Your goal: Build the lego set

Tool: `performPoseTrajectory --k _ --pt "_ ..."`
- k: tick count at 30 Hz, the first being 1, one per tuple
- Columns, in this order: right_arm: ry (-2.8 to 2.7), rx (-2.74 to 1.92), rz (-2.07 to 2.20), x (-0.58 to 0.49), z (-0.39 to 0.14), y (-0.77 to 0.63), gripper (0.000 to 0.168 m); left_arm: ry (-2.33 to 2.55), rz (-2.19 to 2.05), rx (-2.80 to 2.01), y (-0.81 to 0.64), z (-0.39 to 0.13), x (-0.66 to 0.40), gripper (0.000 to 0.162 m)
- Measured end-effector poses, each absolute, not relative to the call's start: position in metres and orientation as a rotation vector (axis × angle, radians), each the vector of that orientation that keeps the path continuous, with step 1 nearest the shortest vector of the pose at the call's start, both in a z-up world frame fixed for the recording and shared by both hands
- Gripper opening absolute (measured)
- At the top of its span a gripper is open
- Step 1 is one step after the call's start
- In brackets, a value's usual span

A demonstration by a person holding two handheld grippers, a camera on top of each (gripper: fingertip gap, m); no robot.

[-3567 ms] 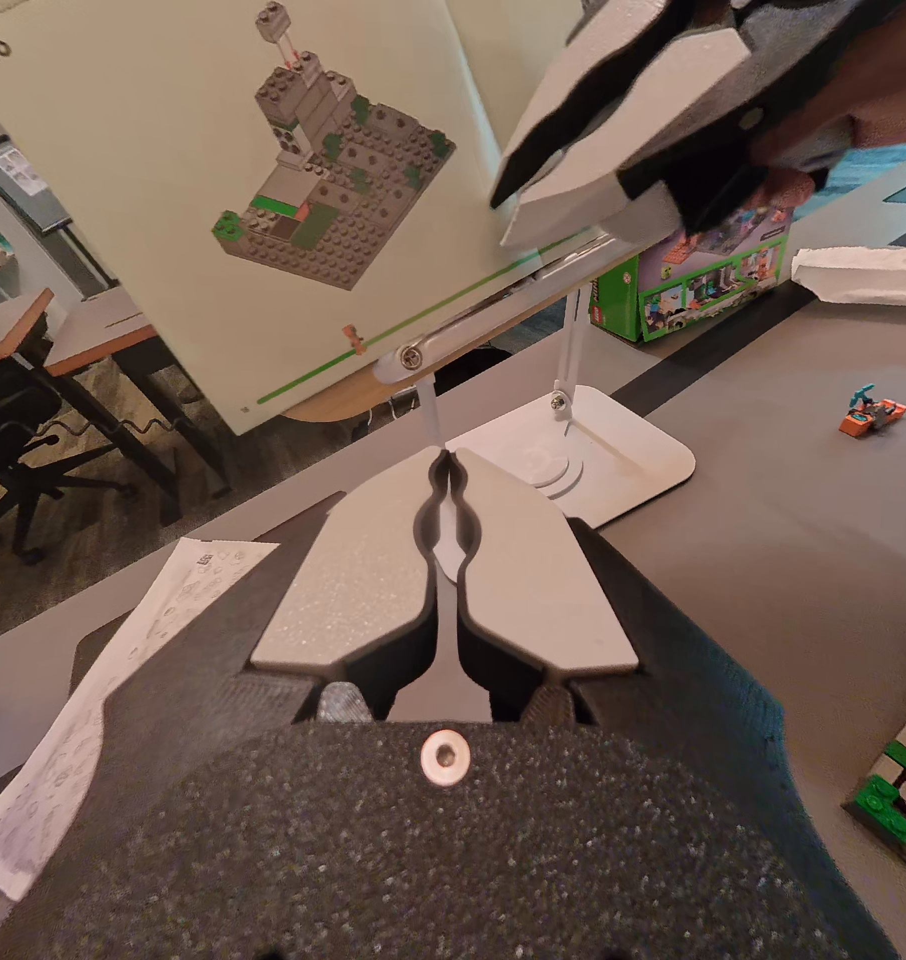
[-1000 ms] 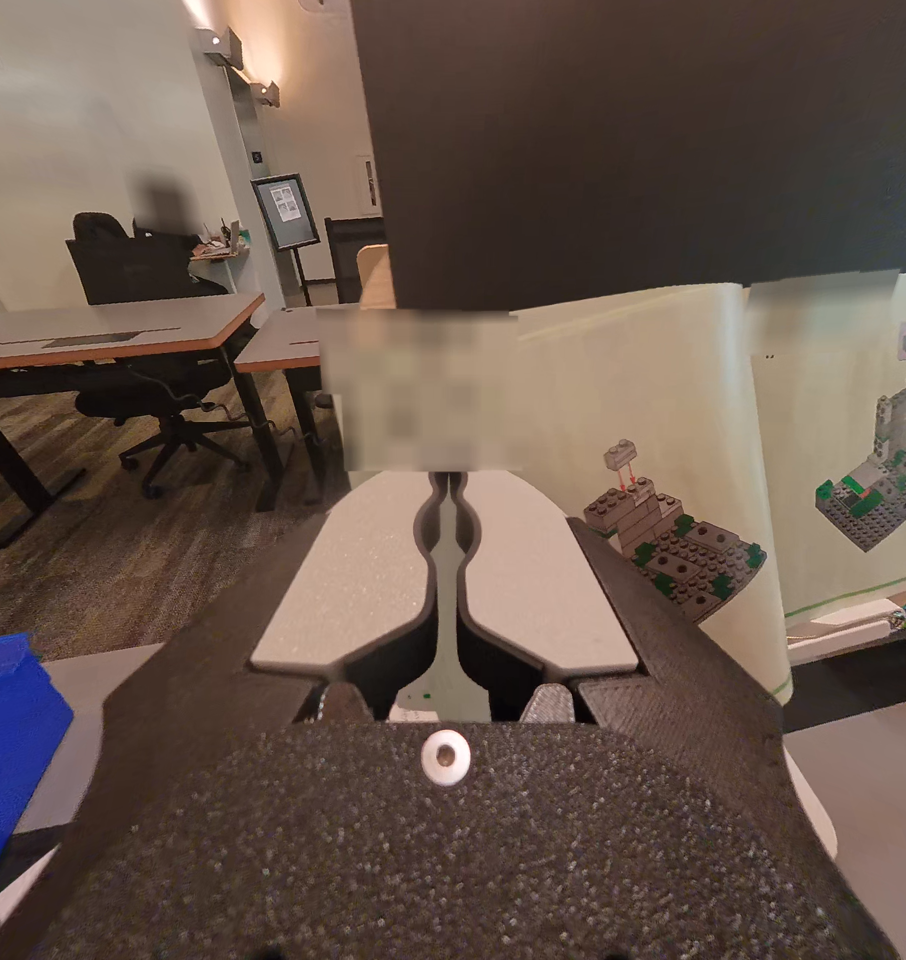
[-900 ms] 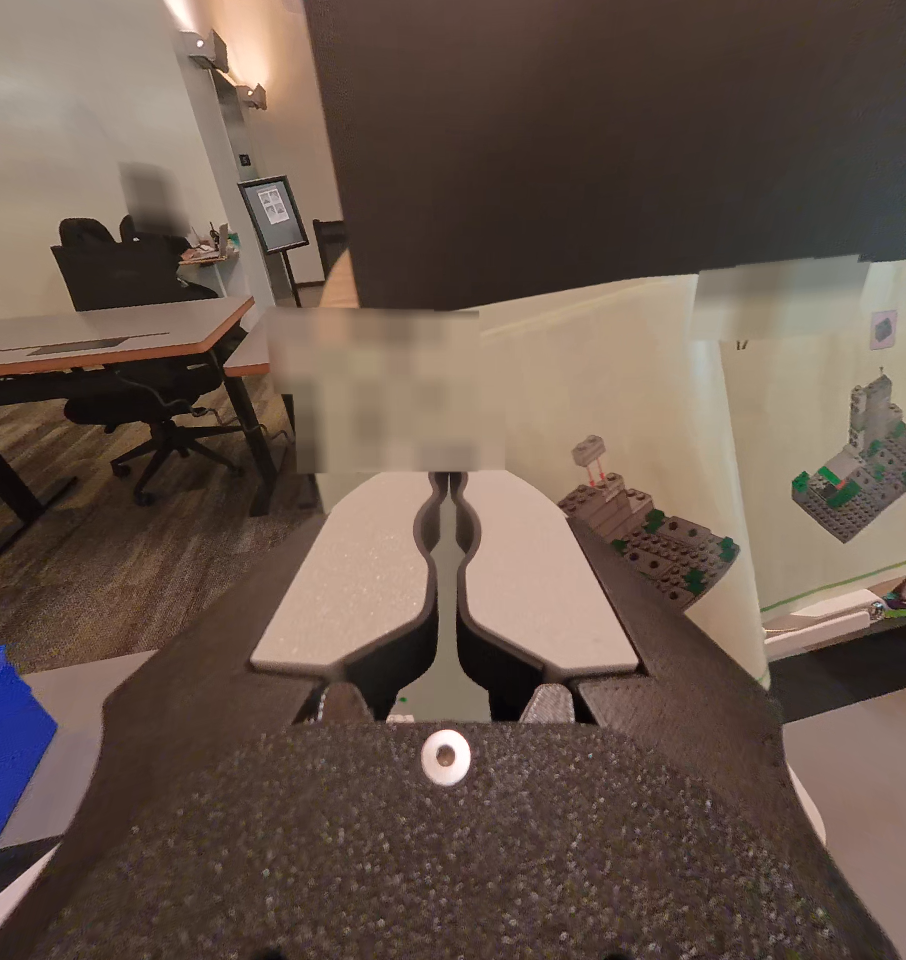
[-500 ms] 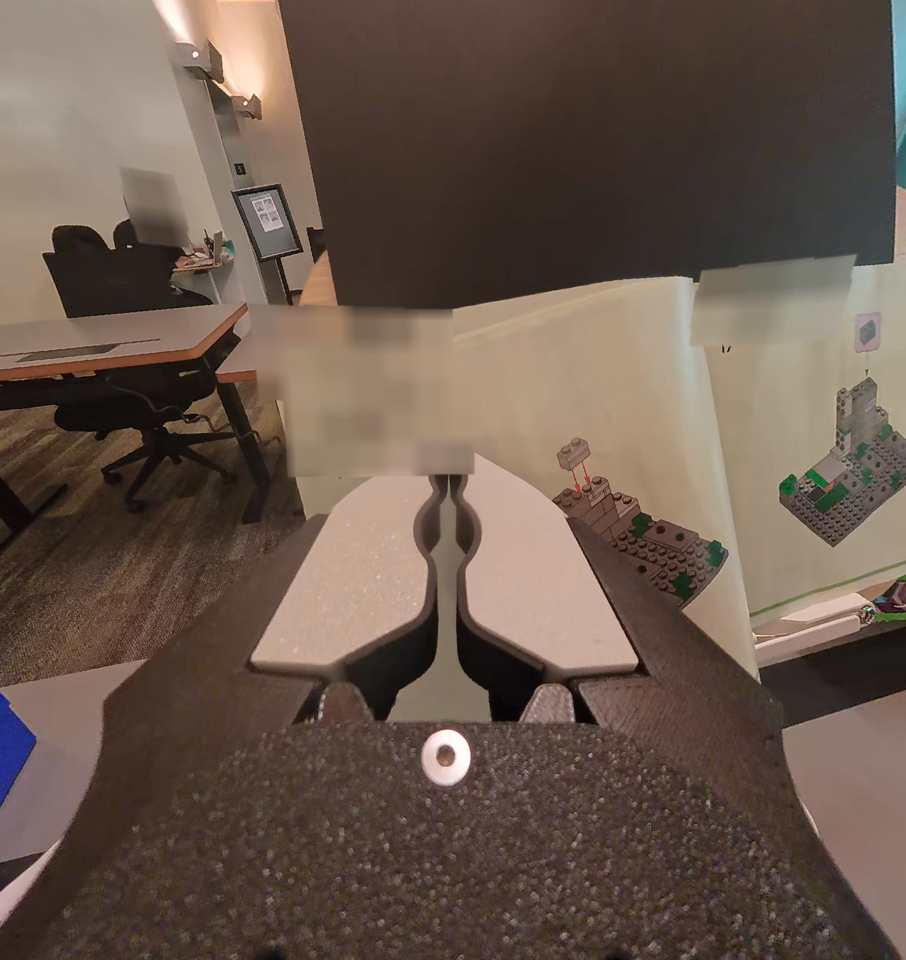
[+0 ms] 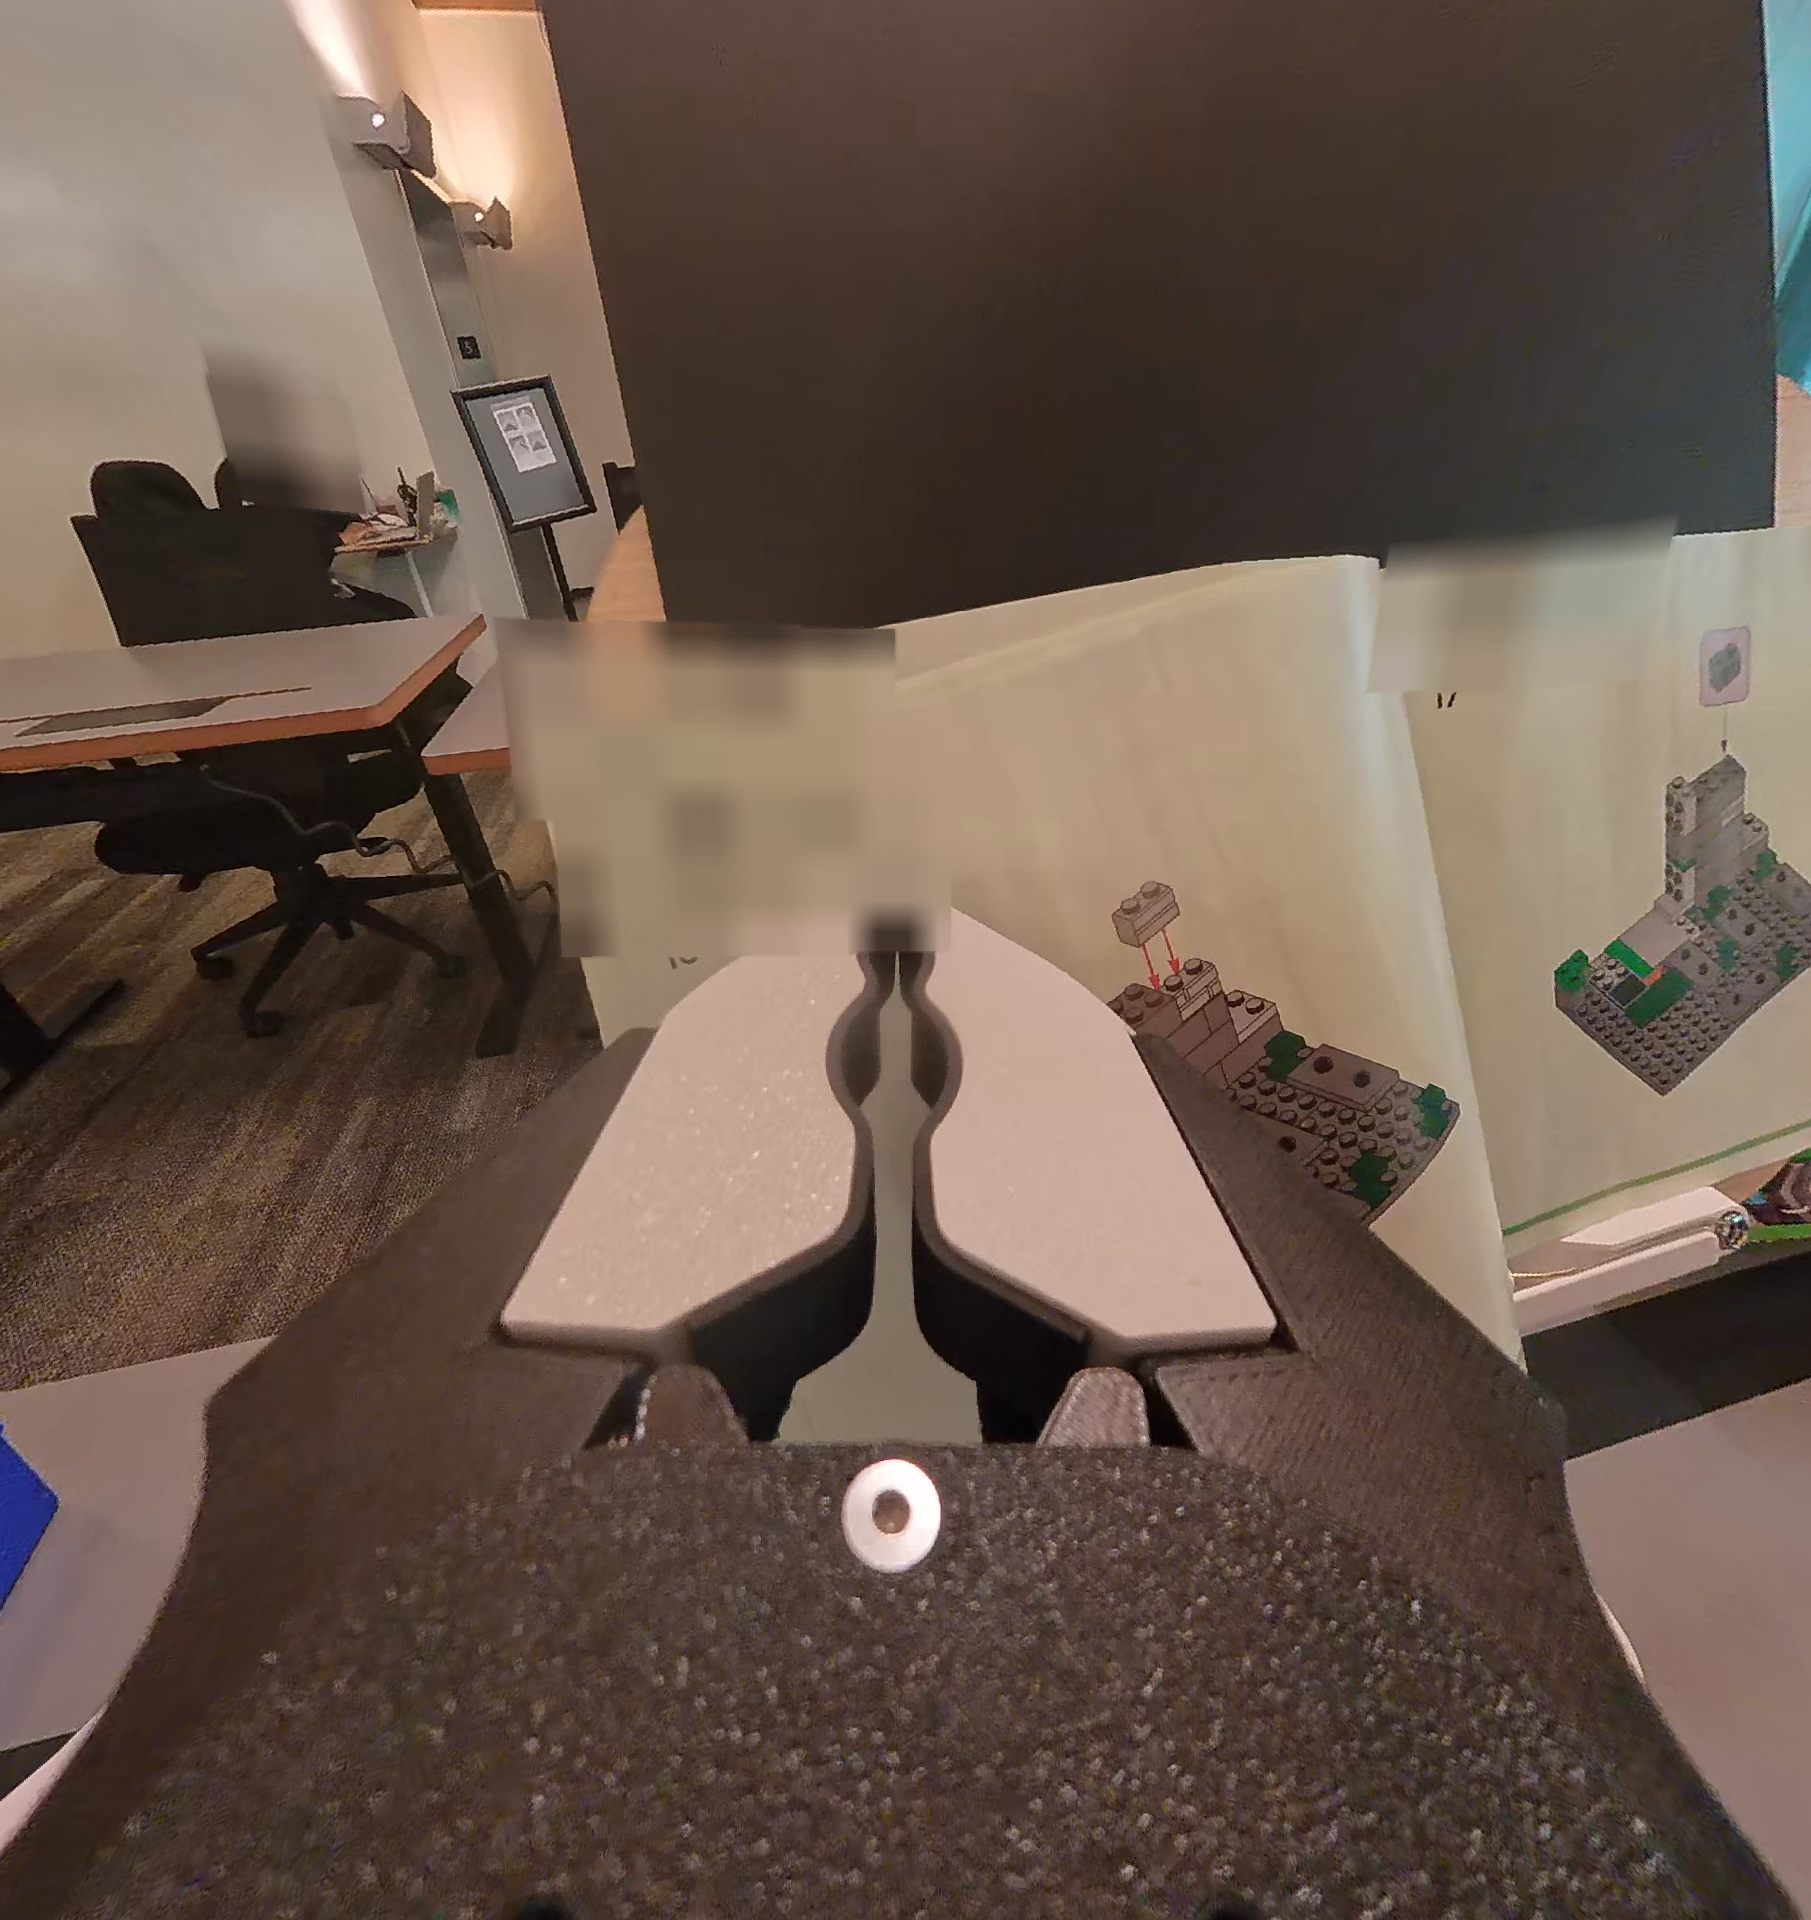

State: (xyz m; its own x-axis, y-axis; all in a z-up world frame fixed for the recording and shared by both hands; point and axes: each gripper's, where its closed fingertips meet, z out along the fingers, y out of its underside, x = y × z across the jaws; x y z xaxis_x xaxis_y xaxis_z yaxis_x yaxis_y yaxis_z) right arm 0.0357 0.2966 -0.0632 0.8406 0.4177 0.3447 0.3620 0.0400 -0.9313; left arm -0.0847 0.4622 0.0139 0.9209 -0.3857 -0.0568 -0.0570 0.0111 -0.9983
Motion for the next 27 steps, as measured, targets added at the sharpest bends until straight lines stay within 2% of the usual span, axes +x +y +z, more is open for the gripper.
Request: performPoseTrajectory --k 27 --pt "-0.593 -1.551 0.149 0.011 -0.081 0.299 0.000 0.356 -0.382 -1.462 0.432 -0.006 -0.111 0.000"
